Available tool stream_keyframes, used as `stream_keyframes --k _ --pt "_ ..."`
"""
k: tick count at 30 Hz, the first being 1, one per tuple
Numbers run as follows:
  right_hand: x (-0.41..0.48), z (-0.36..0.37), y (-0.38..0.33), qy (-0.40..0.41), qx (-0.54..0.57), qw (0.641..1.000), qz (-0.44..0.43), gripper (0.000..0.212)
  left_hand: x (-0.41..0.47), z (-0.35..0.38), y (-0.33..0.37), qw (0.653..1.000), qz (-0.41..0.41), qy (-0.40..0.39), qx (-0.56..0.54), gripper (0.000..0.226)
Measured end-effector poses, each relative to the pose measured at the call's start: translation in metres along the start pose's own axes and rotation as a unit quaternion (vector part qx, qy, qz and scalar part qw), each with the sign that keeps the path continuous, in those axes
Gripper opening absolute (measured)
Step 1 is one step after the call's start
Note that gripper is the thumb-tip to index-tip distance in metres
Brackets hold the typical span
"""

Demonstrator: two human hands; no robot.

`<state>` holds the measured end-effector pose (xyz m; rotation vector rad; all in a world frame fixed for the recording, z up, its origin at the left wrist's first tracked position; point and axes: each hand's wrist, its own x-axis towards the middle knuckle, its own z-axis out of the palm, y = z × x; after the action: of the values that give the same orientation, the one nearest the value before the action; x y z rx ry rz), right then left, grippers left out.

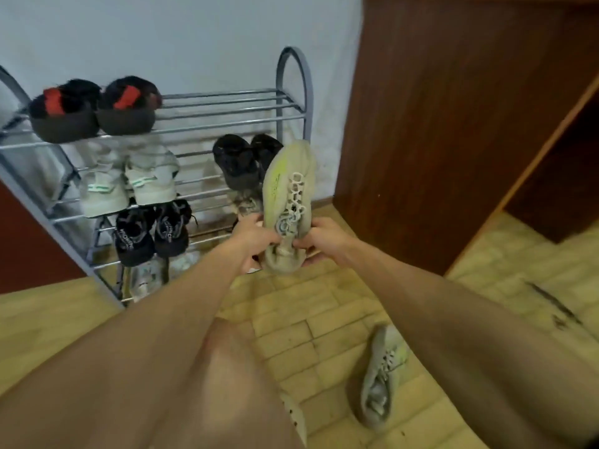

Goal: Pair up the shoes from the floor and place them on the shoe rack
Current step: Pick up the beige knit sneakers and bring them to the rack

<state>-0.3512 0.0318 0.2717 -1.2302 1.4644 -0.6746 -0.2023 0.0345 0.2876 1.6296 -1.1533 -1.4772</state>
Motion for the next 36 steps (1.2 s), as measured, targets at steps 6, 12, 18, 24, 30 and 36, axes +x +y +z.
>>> stream_keyframes --k 6,12,18,24,30,36 --pt "0.016 -0.044 0.067 -0.034 0.125 0.988 0.084 0.027 0.039 0.061 -0.037 0.992 -0.117 0.018 -0.051 0.011" --pt "0.031 -0.061 0.172 0.112 0.094 0.961 0.235 0.046 0.053 0.09 -0.093 0.986 -0.164 -0.02 -0.039 0.031" --pt "0.02 -0.041 0.256 0.124 -0.076 0.941 0.307 0.053 0.058 0.083 -0.122 0.978 -0.203 -0.044 0.016 0.024" --pt "-0.023 -0.015 0.328 0.27 -0.112 0.859 0.42 0.058 0.04 0.092 -0.127 0.97 -0.221 -0.096 0.029 0.034" --pt "-0.046 0.006 0.365 0.245 0.177 0.816 0.493 0.04 0.033 0.097 -0.129 0.967 -0.228 -0.113 0.003 0.042" --pt "-0.049 0.011 0.34 0.179 0.27 0.831 0.452 0.014 0.025 0.094 -0.124 0.971 -0.212 -0.113 -0.008 0.047"
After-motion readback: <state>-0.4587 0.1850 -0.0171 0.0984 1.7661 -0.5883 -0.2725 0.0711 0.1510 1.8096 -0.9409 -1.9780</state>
